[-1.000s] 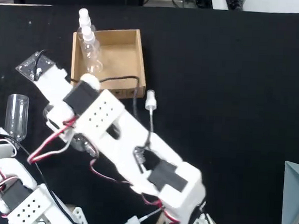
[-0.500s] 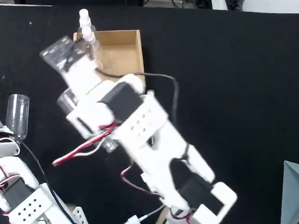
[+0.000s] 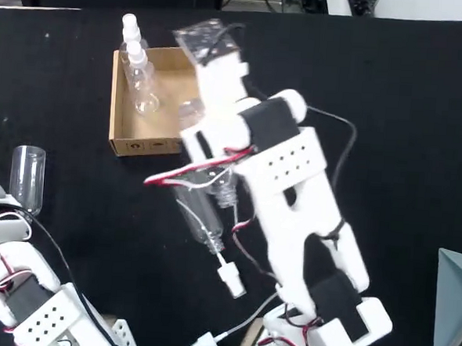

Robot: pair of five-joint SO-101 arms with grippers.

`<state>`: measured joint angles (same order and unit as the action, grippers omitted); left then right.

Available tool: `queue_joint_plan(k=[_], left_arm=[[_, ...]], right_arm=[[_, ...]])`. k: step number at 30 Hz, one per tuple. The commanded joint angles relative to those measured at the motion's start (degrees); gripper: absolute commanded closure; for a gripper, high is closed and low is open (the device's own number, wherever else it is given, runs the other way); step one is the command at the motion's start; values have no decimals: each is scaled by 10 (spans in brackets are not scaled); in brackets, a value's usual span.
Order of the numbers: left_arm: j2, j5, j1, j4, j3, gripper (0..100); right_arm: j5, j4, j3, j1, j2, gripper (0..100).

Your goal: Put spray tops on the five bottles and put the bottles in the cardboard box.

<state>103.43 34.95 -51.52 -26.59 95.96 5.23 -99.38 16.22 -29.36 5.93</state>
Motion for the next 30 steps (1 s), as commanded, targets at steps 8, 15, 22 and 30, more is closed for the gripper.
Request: queue_joint_plan(k=[8, 15, 22, 30], left_arm=[[8, 0, 4, -18, 15, 816], [6, 0, 4, -18, 15, 816], [8, 0, 3, -24, 15, 816], [8, 0, 0, -30, 15, 816]], right_arm=[[6, 2, -65, 121, 44, 988], [7, 2, -67, 166, 39, 988], [7, 2, -67, 192, 39, 988], [170, 31, -101, 216, 38, 987]])
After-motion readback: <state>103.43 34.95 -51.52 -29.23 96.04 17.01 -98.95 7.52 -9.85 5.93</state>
